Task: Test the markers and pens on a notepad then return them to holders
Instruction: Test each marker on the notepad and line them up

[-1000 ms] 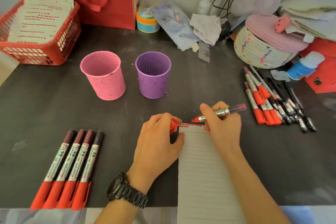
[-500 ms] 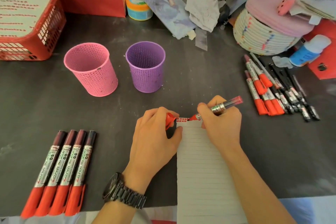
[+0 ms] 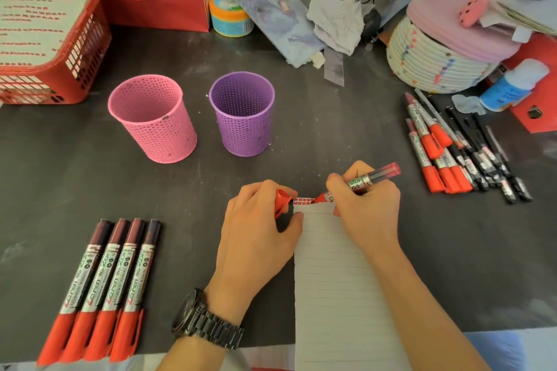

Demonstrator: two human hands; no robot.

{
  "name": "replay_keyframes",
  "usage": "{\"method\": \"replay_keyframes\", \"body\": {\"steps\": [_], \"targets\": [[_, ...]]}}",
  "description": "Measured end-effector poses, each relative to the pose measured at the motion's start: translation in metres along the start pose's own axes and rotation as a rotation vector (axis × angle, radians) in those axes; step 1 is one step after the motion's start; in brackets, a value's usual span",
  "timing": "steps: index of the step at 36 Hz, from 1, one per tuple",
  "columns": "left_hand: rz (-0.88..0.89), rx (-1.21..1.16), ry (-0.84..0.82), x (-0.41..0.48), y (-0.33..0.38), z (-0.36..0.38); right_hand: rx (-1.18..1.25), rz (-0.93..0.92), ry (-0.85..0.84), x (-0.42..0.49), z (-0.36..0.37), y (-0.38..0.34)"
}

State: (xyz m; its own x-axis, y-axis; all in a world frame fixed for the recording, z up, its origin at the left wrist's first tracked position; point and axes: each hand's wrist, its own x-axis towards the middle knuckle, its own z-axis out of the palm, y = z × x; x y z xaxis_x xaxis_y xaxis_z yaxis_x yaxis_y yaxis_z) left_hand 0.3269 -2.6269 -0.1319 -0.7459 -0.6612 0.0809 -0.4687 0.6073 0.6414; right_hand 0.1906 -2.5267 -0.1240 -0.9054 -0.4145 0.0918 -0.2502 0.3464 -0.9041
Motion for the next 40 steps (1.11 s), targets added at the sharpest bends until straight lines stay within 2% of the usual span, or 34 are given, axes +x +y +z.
{"method": "replay_keyframes", "body": {"steps": [40], "targets": [[-0.043,-0.011,-0.049,0.0006,-0.0012,0.0005,0.017,-0.018,-0.002,-0.0013,-0.0019,-0.0041]]}}
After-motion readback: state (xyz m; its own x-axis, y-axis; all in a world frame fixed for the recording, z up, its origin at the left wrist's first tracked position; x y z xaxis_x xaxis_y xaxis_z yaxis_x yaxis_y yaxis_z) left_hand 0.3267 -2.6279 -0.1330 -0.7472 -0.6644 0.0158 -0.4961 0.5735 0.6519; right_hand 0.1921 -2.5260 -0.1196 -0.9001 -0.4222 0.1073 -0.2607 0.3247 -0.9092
